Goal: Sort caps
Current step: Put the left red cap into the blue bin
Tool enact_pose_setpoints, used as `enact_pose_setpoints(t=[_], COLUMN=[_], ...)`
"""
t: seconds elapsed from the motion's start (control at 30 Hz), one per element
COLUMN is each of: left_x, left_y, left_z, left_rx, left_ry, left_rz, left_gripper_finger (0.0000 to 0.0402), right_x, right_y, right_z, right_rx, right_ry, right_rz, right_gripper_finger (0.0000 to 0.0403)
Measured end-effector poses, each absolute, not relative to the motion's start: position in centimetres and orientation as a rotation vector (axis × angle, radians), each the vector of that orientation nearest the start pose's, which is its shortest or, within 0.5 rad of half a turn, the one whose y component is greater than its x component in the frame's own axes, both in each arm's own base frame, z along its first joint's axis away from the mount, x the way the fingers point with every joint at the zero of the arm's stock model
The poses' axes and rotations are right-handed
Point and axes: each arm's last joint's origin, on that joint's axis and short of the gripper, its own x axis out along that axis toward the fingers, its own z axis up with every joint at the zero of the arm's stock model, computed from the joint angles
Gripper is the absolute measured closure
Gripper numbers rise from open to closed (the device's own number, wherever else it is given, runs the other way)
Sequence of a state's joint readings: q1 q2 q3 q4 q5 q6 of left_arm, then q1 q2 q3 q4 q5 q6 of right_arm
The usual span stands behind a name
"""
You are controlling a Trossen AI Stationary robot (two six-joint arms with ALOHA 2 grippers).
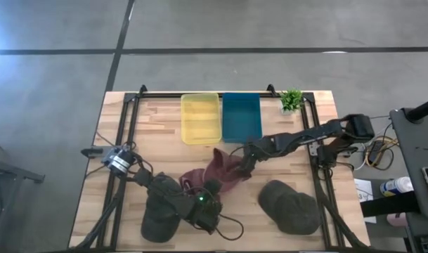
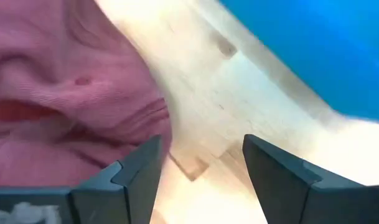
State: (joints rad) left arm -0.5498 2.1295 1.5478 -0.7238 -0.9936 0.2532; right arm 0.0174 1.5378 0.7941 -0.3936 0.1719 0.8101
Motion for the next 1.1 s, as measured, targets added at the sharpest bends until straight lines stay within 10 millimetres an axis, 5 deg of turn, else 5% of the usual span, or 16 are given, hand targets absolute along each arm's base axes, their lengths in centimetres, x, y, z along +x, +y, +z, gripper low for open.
enact_pose_setpoints(t=[0.47,0.73,0.93,1.1], left_x=[39.1,40.5,39.9,39.3], left_y=[-18.3,-19.3,-18.9,-19.2], left_z=[16.5,16.8,15.8,15.0], left_rx=[1.067,1.101,1.134,1.136], left_ry=[0.956,0.836,0.868,0.880], left_rz=[0.274,0.108,0.174,0.139], left_gripper_finger=[0.0371,0.0371,0.0371,0.0371], right_x=[28.3,29.9,29.9,30.1], right_y=[0.8,0.5,0.5,0.4], right_z=[17.4,14.6,12.3,14.4], right_rx=[0.635,0.625,0.604,0.618], right_ry=[0.908,0.930,1.038,0.941], right_rz=[-0.361,-0.344,-0.382,-0.341], right_gripper_finger=[0.0183,0.0183,0.0184,0.0184])
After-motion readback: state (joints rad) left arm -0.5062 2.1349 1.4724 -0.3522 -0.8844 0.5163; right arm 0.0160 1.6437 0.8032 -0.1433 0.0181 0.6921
